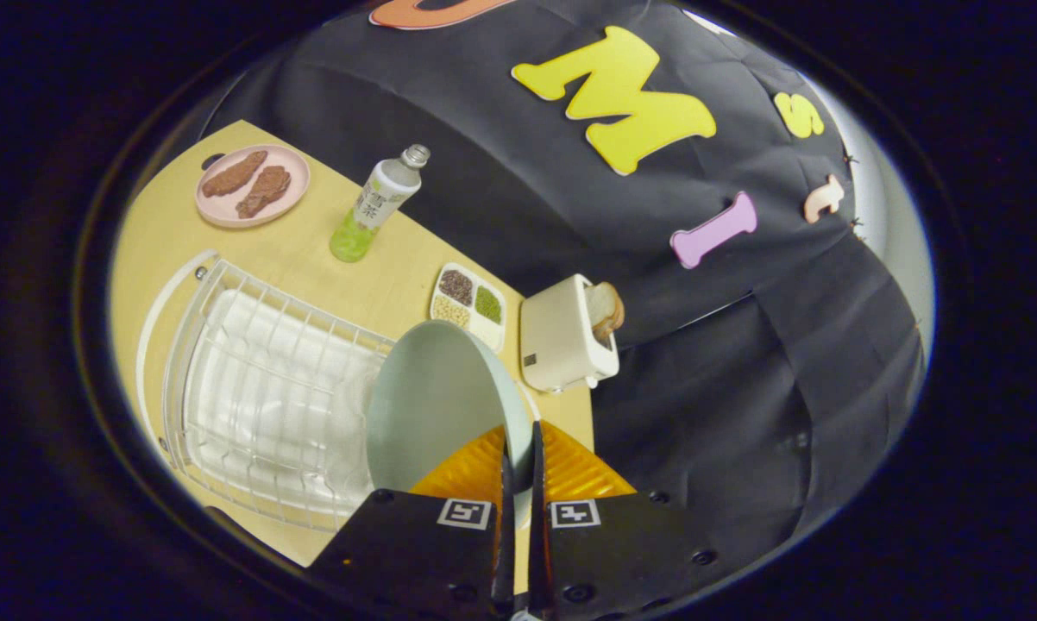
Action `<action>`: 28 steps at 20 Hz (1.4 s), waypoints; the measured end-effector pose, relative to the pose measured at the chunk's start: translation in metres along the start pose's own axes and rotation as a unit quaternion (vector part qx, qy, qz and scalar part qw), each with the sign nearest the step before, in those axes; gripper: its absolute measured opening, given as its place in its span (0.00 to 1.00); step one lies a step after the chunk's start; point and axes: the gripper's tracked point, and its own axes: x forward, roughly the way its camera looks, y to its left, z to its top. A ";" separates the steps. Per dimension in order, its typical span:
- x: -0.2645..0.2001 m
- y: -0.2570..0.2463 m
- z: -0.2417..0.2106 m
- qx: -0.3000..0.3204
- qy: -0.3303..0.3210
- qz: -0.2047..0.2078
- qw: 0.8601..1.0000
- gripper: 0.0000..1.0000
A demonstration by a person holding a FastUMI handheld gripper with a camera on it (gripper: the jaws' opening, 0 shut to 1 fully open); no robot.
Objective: Take the plate from the dish rack, then take the spoon from the basket and place it into the plate.
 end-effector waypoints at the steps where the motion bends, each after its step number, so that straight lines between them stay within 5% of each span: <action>1: -0.005 0.002 0.001 -0.004 -0.009 -0.006 1.000 0.12; 4: -0.018 0.004 -0.003 0.006 -0.034 -0.001 0.999 0.11; 9: -0.038 -0.015 -0.032 0.077 -0.074 0.077 0.991 0.12; 16: -0.056 -0.020 -0.142 0.123 -0.095 0.262 0.953 0.11; 21: -0.039 -0.005 -0.233 0.141 -0.105 0.321 0.930 0.11; 28: 0.025 0.043 -0.305 0.213 -0.064 0.377 0.899 0.11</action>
